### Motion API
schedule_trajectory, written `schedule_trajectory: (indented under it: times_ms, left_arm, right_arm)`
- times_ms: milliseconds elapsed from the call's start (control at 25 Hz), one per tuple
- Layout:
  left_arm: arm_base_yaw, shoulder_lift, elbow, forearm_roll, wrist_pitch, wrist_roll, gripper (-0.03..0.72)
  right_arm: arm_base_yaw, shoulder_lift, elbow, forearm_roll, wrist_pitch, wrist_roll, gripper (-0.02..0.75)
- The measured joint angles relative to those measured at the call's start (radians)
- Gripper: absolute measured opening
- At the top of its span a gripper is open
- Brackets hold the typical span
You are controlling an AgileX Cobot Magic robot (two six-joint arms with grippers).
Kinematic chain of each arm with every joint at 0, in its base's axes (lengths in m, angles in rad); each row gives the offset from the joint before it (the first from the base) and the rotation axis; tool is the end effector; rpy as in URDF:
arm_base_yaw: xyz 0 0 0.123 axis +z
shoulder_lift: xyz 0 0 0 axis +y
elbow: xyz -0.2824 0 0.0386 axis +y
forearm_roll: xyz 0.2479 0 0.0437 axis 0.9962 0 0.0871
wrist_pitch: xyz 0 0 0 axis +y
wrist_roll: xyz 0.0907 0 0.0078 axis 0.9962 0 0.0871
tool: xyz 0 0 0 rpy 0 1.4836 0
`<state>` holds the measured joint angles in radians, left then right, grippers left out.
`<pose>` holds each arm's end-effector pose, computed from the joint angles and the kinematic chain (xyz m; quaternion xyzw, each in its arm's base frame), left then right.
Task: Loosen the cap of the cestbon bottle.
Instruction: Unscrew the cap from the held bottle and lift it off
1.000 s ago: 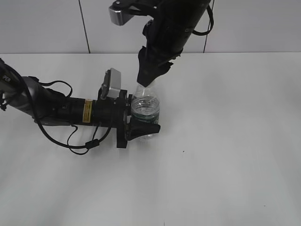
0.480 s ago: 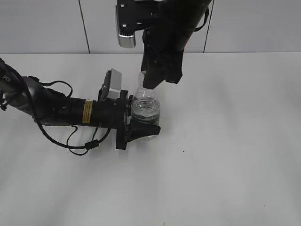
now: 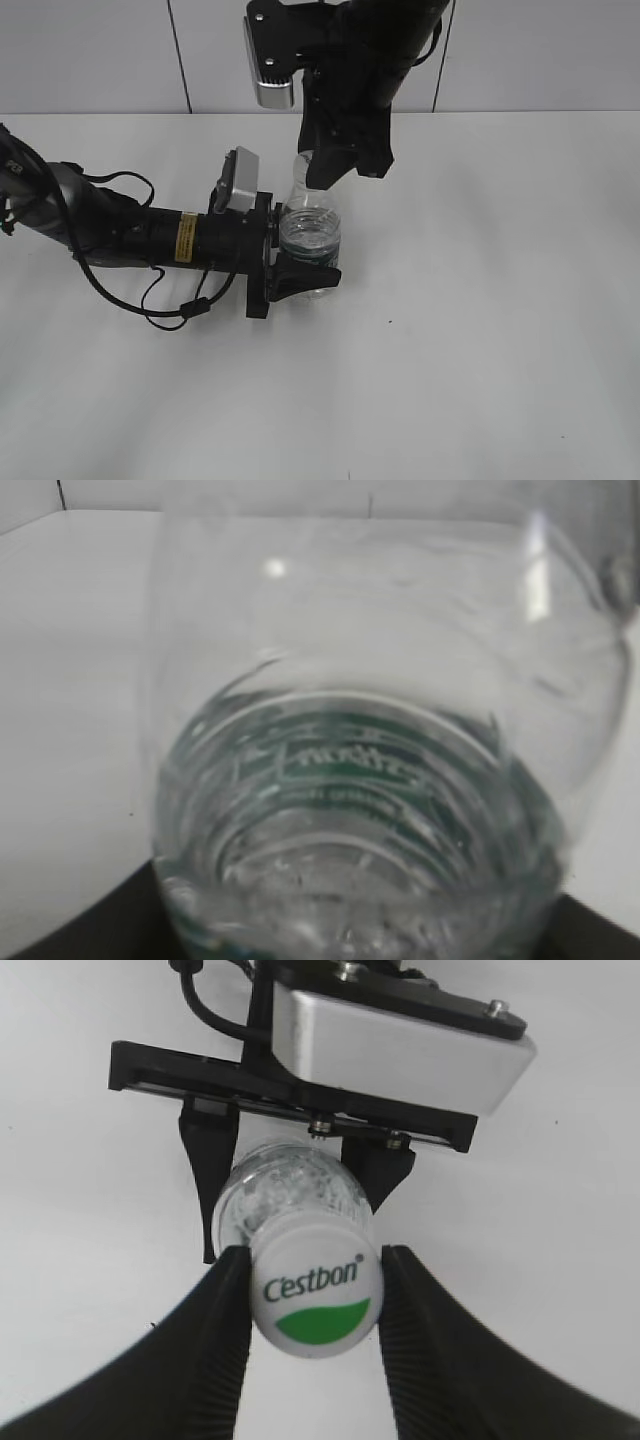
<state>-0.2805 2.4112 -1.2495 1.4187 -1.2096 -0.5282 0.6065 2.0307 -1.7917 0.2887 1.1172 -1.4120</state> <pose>0.3626 -0.1920 0.0503 0.5440 0.5707 -0.4339 0.4360 0.3471 0.2691 0.2591 -0.8053 0.5573 0.0680 0.1907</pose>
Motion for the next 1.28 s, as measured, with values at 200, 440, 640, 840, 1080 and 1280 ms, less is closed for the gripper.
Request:
schedule_trajectory:
  times_ms: [200, 440, 640, 840, 1080, 1280]
  left_arm:
    - [0.000, 0.000, 0.000, 0.006, -0.003, 0.000, 0.406]
    - [0.000, 0.000, 0.000, 0.014, -0.007, -0.001, 0.406]
    - [0.000, 0.000, 0.000, 0.021, -0.011, -0.002, 0.406]
    - [0.000, 0.000, 0.000, 0.021, -0.011, -0.009, 0.406]
    - [0.000, 0.000, 0.000, 0.021, -0.011, -0.012, 0.406]
    - [0.000, 0.000, 0.000, 0.019, -0.010, -0.022, 0.406]
  right_arm:
    - [0.000, 0.000, 0.000, 0.012, 0.003, 0.018, 0.298]
    - [0.000, 0.000, 0.000, 0.016, 0.015, 0.023, 0.318]
    - [0.000, 0.000, 0.000, 0.022, 0.032, 0.040, 0.361]
    - [0.000, 0.000, 0.000, 0.029, 0.048, 0.109, 0.471]
    - [0.000, 0.000, 0.000, 0.041, 0.052, 0.208, 0.505]
    - [0.000, 0.000, 0.000, 0.045, 0.017, 0.343, 0.505]
